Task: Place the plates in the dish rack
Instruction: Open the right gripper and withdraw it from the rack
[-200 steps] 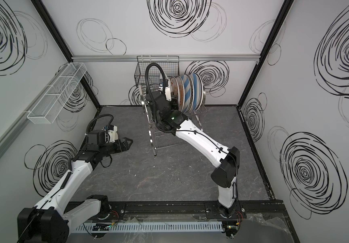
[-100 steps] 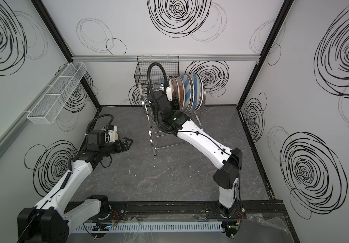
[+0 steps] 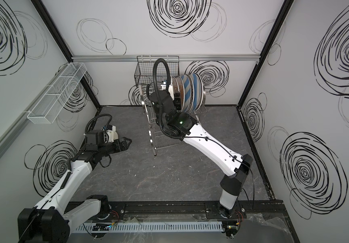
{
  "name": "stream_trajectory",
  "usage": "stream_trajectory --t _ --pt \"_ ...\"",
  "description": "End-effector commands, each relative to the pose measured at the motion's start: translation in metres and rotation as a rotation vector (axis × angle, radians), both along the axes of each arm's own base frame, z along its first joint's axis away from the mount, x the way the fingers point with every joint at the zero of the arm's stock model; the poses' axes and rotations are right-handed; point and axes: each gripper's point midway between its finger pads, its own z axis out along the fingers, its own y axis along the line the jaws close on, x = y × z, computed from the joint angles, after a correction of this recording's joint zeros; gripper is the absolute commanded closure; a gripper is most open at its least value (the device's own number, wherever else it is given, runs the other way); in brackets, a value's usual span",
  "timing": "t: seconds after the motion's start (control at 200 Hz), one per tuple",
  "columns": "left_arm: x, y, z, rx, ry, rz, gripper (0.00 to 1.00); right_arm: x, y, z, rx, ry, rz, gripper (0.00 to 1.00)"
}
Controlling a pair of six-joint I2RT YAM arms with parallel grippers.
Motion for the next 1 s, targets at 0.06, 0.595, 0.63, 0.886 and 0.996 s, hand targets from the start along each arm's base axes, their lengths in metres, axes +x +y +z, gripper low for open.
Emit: stream_trajectory --t 0.06,0.595,0.63,0.886,0.996 --pt "0.004 0.012 0.003 0.032 -0.023 0.032 0.04 -0.031 0.005 0.03 0.05 -0.038 0.21 0.37" --pt "0.005 0.045 -0.006 0.16 0.01 0.167 0.04 -0.179 0.023 -0.077 0.04 0.016 1.029 0.14" --pt "0.006 0.047 -0.006 0.167 0.013 0.177 0.04 -0.181 0.024 -0.093 0.05 0.043 1.04 0.14" --pt "0.026 0.063 0.003 0.234 0.041 0.261 0.04 -0.204 0.025 -0.198 0.108 0.252 1.101 0.09" --pt "0.037 0.072 0.009 0.253 0.032 0.309 0.04 -0.22 0.024 -0.216 0.139 0.284 1.154 0.09"
